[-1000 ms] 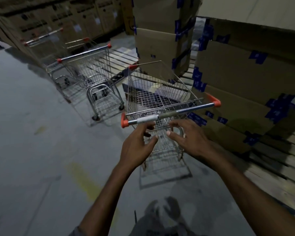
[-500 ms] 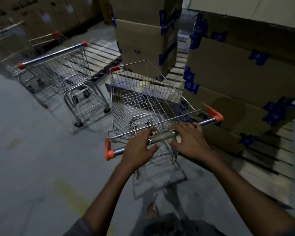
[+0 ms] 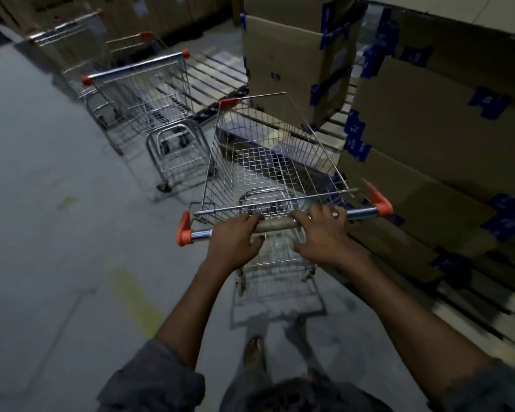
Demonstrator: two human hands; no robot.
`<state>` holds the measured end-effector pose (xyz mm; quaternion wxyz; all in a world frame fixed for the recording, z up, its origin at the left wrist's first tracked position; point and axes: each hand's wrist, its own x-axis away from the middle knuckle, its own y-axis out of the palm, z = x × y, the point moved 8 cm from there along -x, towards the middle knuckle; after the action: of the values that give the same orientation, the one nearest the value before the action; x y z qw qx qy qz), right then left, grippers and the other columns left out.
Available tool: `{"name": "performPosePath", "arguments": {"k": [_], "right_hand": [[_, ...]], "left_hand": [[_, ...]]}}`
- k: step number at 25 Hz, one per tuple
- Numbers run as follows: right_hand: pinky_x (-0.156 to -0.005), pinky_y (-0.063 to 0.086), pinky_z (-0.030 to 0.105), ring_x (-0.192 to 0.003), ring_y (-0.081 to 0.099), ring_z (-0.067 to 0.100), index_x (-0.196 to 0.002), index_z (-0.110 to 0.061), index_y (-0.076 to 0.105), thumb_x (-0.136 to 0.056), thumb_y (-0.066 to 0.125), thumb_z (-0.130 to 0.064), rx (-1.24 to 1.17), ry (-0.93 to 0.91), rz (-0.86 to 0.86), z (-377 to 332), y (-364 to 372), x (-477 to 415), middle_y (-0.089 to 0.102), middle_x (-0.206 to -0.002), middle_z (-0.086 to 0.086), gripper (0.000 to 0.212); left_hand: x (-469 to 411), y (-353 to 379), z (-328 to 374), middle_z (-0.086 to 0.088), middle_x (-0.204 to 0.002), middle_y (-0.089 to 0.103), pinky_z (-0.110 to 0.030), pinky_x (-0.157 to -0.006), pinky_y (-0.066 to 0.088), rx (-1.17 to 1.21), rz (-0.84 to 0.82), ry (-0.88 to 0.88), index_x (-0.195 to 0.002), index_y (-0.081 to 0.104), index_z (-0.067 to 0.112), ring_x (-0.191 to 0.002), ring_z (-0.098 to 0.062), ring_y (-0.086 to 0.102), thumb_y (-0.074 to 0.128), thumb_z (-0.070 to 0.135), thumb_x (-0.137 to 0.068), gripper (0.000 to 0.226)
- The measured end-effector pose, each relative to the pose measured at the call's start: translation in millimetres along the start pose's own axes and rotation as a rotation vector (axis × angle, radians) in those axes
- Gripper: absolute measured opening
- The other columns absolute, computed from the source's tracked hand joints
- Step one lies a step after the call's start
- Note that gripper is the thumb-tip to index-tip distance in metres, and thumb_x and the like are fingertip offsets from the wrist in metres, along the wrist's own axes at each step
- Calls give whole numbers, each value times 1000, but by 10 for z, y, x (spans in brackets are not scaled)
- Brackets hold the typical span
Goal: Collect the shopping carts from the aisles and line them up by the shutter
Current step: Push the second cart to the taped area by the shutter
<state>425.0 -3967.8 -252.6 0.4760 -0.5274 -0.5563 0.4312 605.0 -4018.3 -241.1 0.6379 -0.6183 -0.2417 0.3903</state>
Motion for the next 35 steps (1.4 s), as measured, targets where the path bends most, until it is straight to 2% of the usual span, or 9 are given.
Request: {"name": "performPosePath", "arguments": {"k": [5, 7, 12, 16, 21, 26, 29, 32, 35], "right_hand": [[-111, 20, 56, -131, 37, 27, -141, -41, 38, -84, 58, -66, 27, -6, -48, -57, 33, 277, 44, -138, 3, 65], [-112, 20, 59, -131, 39, 29, -139, -40, 41, -87, 50, -72, -8, -5, -54, -99, 66, 412, 47, -137, 4, 62], [-94, 38, 45, -104, 60, 26, -108, -36, 55, -89, 44, -78, -36, -64, -29, -392, 58, 771, 68, -107, -1, 47], [-67, 39, 32, -84, 68, 22, -88, -29, 61, -85, 54, -75, 11, -71, 2, -721, 95, 1107, 72, -86, -3, 47], [-67, 42, 30, -84, 69, 21, -92, -28, 72, -84, 58, -69, 26, 46, -16, -1061, 211, 1626, 72, -84, -4, 44], [-70, 39, 29, -89, 69, 22, -96, -32, 74, -80, 62, -68, 28, 133, -103, -1312, 251, 2172, 72, -89, -5, 41], [-70, 39, 31, -89, 69, 20, -97, -33, 72, -82, 65, -63, -3, 176, -105, -1421, 311, 2560, 71, -90, -6, 34], [-77, 45, 35, -110, 63, 22, -105, -35, 71, -85, 68, -54, -51, 209, -32, -1526, 376, 2969, 67, -114, -5, 28], [-100, 43, 48, -143, 32, 25, -124, -34, 67, -88, 66, -51, -16, 228, -18, -1647, 496, 3368, 35, -159, -4, 40]], "left_hand": [[350, -63, 153, 7, -90, 63, -35, -67, 39, 3, 49, -12, -111, 61, 28, -82, -23, 64, 56, 54, -89, 35], [507, -83, 213, 8, -86, 62, -34, -65, 36, -19, 58, -7, -104, 60, 28, -77, -19, 62, 50, 65, -91, 40], [953, -209, 202, 8, -79, 63, -30, -59, 33, 13, 39, 35, -91, 56, 30, -69, -15, 62, 51, 72, -90, 43], [1235, -218, 74, 0, -83, 71, -31, -61, 41, -48, -154, -2, -85, 59, 24, -79, -25, 69, 58, 63, -87, 39], [1666, -200, 17, 1, -84, 72, -33, -70, 52, -82, -323, 79, -88, 67, 24, -82, -24, 70, 56, 69, -83, 47], [2186, -185, 111, 15, -62, 72, -26, -77, 57, 126, -656, 64, -82, 68, 25, -52, 2, 67, 64, 64, -83, 40], [2512, -225, 225, 18, -57, 69, -24, -76, 55, 98, -652, 87, -84, 70, 25, -51, 6, 65, 62, 66, -82, 42], [2815, -295, 377, 11, -61, 70, -27, -71, 53, 59, -570, 145, -85, 70, 25, -67, -5, 69, 60, 68, -81, 45], [3169, -361, 499, 4, -97, 66, -33, -76, 51, 21, -443, 210, -94, 70, 25, -93, -19, 64, 60, 69, -81, 47]]}}
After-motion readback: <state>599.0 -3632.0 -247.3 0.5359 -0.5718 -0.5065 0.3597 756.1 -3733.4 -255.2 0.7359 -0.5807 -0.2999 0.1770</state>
